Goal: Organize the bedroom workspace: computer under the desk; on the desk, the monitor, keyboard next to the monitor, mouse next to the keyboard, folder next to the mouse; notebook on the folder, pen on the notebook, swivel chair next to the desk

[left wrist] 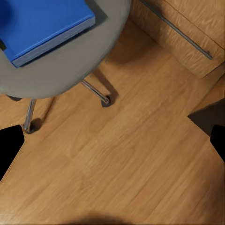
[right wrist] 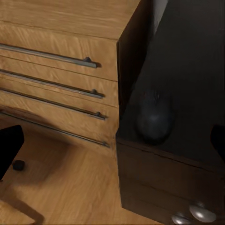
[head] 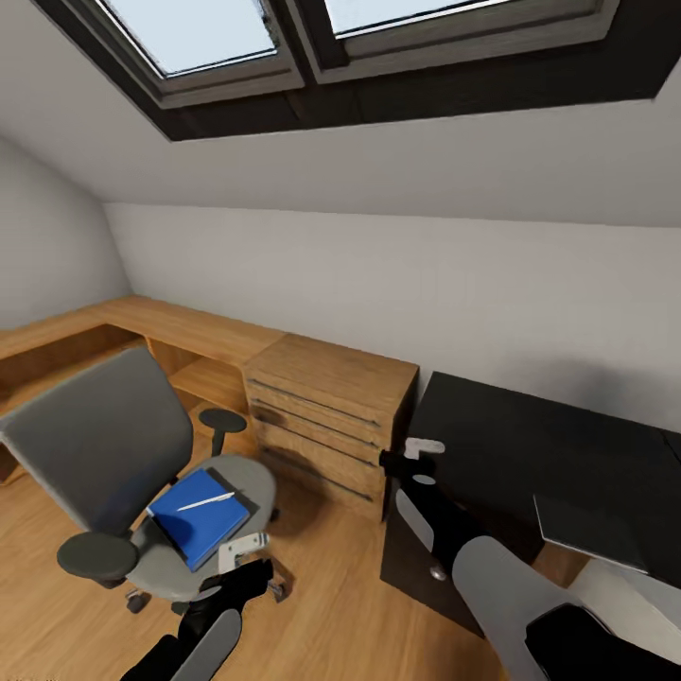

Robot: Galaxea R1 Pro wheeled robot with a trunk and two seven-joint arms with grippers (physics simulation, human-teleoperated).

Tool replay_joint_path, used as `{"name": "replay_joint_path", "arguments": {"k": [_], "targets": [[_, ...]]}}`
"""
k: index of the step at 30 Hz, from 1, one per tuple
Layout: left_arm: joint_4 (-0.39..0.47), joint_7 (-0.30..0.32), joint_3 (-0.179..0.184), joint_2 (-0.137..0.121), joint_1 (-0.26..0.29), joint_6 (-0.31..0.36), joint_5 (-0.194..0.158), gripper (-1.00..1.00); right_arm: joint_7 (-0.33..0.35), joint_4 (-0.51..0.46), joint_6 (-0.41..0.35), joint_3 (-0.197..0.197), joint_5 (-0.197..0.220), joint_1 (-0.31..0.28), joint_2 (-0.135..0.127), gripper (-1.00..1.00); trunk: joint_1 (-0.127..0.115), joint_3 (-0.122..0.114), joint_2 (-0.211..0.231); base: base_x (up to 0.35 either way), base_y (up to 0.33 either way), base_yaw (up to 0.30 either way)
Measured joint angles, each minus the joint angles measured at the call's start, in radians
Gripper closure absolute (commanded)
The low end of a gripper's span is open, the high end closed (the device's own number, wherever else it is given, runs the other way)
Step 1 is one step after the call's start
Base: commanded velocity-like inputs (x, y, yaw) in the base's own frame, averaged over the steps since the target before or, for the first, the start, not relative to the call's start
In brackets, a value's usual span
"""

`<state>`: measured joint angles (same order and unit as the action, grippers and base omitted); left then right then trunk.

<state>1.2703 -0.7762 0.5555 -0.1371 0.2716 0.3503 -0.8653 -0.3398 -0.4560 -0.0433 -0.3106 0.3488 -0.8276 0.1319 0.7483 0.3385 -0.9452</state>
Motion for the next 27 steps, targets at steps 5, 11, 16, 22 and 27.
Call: {"name": "replay_joint_path", "arguments": {"k": [5, 11, 16, 22, 27], "targets": [[0.000, 0.001, 0.003, 0.001, 0.000, 0.000, -0.001, -1.00, 0.005, 0.003, 0.001, 0.002, -0.002, 0.000, -0.004, -1.00, 0.000, 0.001, 0.000, 0.325, 0.034, 0.086], [0.000, 0.002, 0.012, 0.001, 0.000, 0.000, -0.001, -1.00, 0.003, 0.012, 0.001, 0.003, -0.004, 0.000, -0.007, -1.00, 0.000, 0.001, 0.000, 0.295, 0.004, 0.010], [0.025, 0.001, 0.014, 0.001, 0.000, 0.001, -0.001, -1.00, 0.000, 0.100, -0.001, 0.013, 0.001, -0.002, -0.052, -1.00, 0.001, 0.001, 0.000, 0.055, 0.000, 0.001], [0.124, -0.001, 0.025, -0.003, 0.002, 0.002, -0.001, -1.00, -0.001, 0.154, -0.005, 0.042, 0.004, -0.006, -0.111, -1.00, 0.000, 0.001, 0.000, 0.247, 0.000, 0.000], [0.140, -0.003, 0.042, -0.003, 0.002, 0.003, -0.001, -1.00, -0.001, 0.181, -0.013, 0.052, 0.005, -0.010, -0.124, -1.00, 0.000, 0.001, 0.000, 0.147, 0.000, 0.000]]}}
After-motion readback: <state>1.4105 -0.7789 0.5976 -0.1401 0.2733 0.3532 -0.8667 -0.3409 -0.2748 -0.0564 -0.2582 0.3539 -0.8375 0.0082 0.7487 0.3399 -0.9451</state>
